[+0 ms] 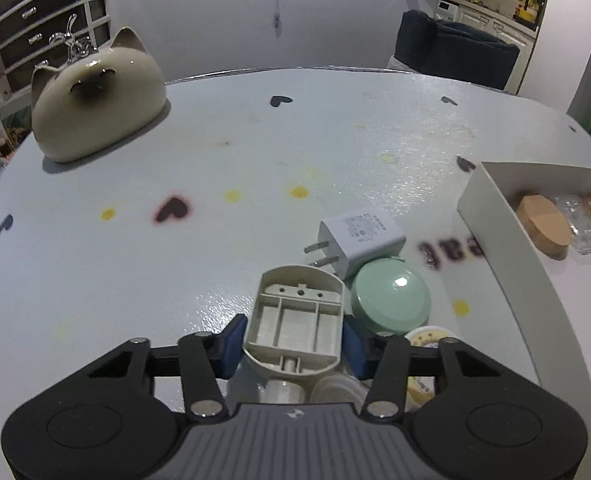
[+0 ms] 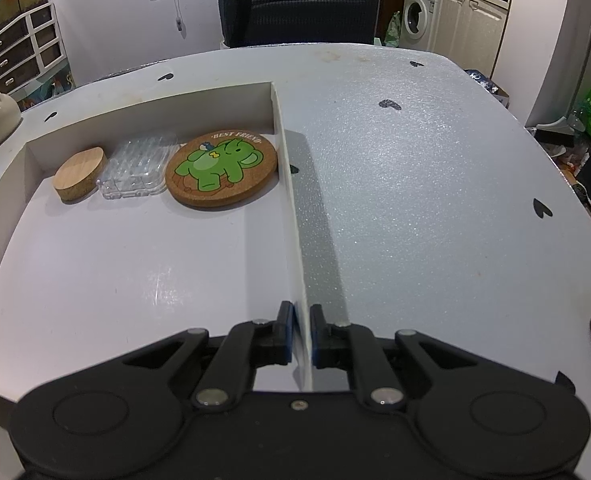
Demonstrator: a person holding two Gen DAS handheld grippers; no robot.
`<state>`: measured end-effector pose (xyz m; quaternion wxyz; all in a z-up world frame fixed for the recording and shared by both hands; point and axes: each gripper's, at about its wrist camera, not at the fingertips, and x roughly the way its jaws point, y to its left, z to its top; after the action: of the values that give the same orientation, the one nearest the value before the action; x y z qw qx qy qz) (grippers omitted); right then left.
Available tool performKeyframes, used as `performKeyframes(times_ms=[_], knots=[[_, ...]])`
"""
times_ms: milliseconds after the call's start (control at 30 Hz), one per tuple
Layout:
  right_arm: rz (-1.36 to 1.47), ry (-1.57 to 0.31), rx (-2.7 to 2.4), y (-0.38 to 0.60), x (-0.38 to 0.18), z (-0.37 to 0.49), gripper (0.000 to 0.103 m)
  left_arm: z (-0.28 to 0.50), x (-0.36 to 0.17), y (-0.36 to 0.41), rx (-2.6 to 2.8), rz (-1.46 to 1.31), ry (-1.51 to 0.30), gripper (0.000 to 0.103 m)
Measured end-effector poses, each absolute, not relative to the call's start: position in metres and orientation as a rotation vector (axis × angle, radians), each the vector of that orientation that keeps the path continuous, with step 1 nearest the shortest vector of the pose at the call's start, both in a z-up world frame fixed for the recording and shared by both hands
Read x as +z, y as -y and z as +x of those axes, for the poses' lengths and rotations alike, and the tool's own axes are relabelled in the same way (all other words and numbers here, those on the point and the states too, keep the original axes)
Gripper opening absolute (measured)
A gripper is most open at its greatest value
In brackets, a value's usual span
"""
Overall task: Organize rigid objects
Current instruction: 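Move the left gripper to the table and grasp the beige plastic scoop, then carry the scoop into the white tray and open the left gripper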
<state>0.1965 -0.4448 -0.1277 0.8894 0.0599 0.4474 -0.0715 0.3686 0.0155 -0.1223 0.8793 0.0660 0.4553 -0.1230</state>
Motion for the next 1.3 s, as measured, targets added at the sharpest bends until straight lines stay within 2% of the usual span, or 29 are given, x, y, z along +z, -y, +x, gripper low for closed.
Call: performKeyframes(times_ms=[367,867,1067,1300], knots=[[0.127,-0.927,-0.142,0.445,-0.128,0.197,0.009,0.358,-0.111,-0.021,-0.197,0.084,-0.859,0.049],[0.132,-0.922,-0.135,0.446,-0.129,0.196,0.009,0.325,-0.040,0.009,-0.218,-0.007,-0.644,0.049],[0.129,-0.925,-0.135,0.446,-0.129,0.197,0.009,0.309,-0.022,0.048,-0.330,-0.073,-0.636,0.049],[0.130,-0.923,-0.133,0.447,-0.129,0.196,0.009,0.306,-0.035,0.100,-0.420,-0.133,-0.716,0.049]])
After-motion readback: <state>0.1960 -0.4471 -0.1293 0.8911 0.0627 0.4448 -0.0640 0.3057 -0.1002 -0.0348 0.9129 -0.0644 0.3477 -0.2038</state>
